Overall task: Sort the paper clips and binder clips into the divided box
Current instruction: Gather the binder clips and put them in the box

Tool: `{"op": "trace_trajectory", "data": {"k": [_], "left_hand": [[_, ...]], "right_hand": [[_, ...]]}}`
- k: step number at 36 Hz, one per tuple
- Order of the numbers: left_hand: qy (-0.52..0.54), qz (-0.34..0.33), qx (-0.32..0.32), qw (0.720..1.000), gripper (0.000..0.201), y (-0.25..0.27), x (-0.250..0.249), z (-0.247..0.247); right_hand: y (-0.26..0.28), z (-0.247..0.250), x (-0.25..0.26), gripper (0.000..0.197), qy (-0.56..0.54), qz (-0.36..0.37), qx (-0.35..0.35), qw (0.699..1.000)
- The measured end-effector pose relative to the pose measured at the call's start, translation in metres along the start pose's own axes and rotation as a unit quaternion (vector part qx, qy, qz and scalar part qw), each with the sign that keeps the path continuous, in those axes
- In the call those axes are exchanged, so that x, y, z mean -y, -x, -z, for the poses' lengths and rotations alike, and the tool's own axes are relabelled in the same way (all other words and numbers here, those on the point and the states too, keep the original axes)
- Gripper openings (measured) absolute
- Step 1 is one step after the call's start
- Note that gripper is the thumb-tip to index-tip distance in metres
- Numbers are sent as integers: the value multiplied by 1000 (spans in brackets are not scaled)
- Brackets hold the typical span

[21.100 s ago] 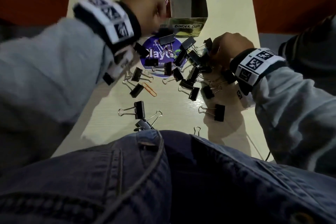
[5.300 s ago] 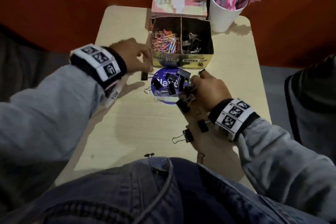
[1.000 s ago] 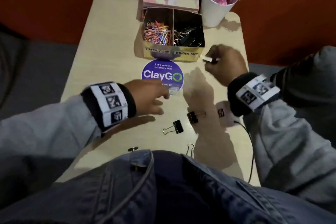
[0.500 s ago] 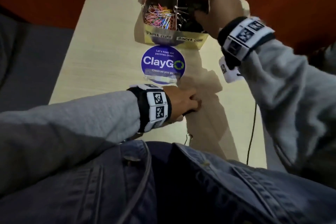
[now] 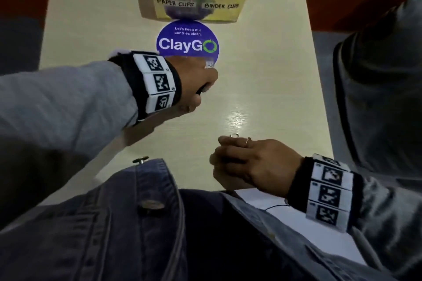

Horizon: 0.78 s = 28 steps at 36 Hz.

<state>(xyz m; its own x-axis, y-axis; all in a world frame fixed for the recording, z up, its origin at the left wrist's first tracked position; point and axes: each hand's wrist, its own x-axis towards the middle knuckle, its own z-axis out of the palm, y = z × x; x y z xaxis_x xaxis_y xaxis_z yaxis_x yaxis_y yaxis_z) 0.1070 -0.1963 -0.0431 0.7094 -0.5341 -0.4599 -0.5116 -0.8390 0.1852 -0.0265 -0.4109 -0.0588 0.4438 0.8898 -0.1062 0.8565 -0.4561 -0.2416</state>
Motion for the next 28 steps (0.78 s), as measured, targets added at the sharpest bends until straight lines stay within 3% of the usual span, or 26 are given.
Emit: {"op": "trace_trajectory", "data": {"k": [2, 5, 11, 13, 19, 22, 25, 28], "left_hand": [[-12, -3, -6, 1000, 27, 1, 0, -3], [-10, 8, -15, 1000, 24, 4, 0, -4], [51, 57, -14, 997, 15, 10, 18, 10], [92, 79, -29, 992, 13, 14, 25, 19], [250, 117, -199, 940, 14, 3, 55, 73], [286, 136, -267, 910, 19, -18, 59, 108], [278, 152, -263, 911, 9, -41, 54, 130], [245, 158, -225, 930, 35, -62, 47, 141]], "right_hand": [[-7, 5, 0, 21, 6, -29, -58, 998], [-25, 19, -9, 44, 5, -52, -80, 995], [-72, 45, -65, 11, 9, -173, -47, 984], [-86, 63, -80, 16, -18, -218, -87, 972], [-113, 135, -130, 18, -87, -296, -263, 914], [-136, 160, -158, 19, -103, -327, -300, 890], [-161, 166, -179, 23, -124, -351, -304, 877], [-179, 157, -193, 32, -143, -377, -268, 875]]}}
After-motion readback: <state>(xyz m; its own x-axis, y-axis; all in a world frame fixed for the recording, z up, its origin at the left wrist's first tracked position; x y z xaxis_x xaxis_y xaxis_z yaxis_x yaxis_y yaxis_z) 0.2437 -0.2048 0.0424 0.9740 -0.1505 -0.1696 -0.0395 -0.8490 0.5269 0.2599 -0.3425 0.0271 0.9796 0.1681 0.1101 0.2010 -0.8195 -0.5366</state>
